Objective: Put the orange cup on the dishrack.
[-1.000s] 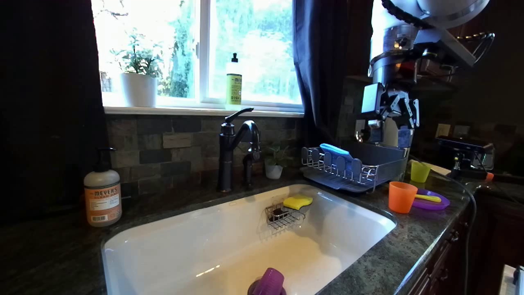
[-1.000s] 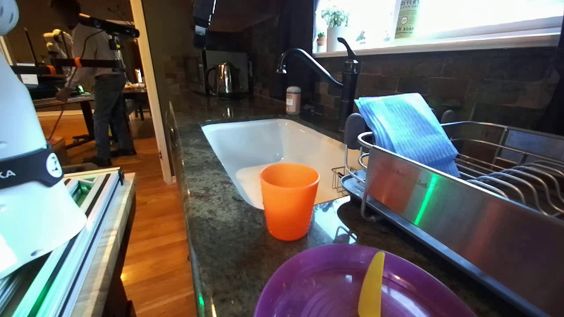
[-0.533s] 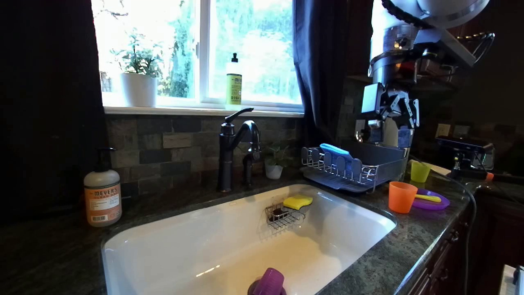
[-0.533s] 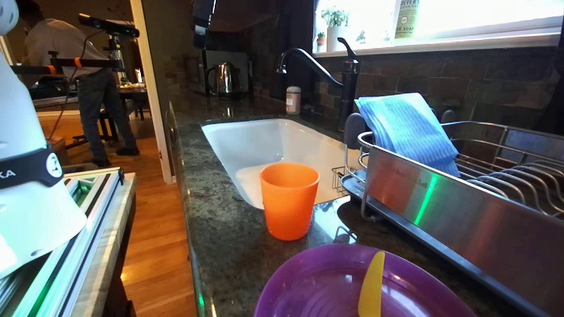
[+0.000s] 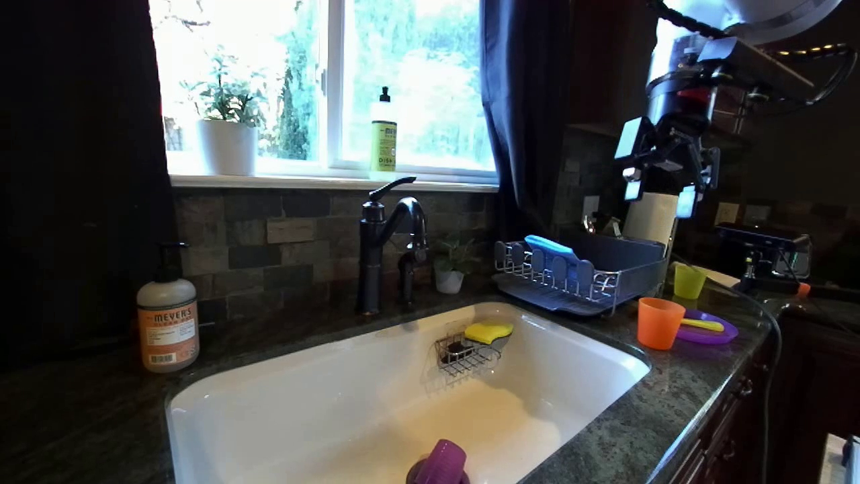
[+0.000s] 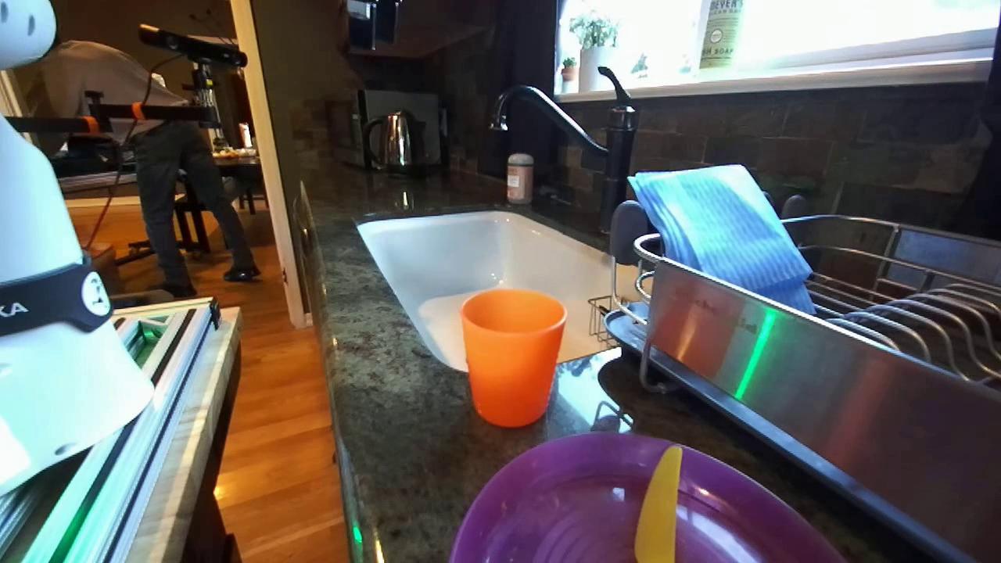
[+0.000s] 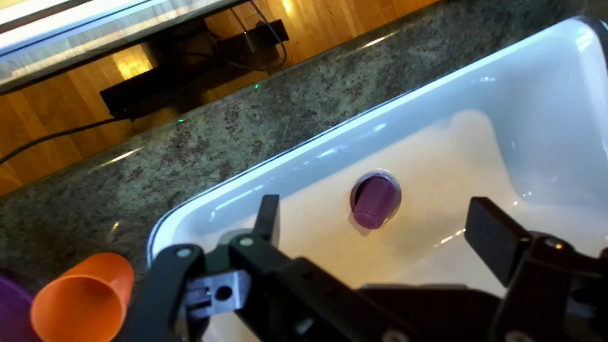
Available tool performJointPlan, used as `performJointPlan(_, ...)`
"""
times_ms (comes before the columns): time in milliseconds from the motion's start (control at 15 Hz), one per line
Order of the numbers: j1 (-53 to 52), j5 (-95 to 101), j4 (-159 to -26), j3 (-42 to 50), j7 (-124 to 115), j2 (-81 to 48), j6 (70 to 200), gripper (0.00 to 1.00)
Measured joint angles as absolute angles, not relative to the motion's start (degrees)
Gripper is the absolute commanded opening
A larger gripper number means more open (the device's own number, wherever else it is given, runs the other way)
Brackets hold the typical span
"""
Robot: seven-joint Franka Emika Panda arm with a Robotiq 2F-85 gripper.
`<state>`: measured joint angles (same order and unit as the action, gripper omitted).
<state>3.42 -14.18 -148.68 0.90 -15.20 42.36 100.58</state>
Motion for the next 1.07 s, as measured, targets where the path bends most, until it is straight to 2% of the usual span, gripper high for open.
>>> performJointPlan(200,8.0,-11.07,-150.02,5.39,-10.81,46.85,97.42,1.0)
performJointPlan(533,9.37,-4.62,-152.04,14.46,7.05,47.9,89.18,1.0)
performJointPlan(1067,9.39,1.11,-151.86,15.11,12.92,45.03,90.52,1.0)
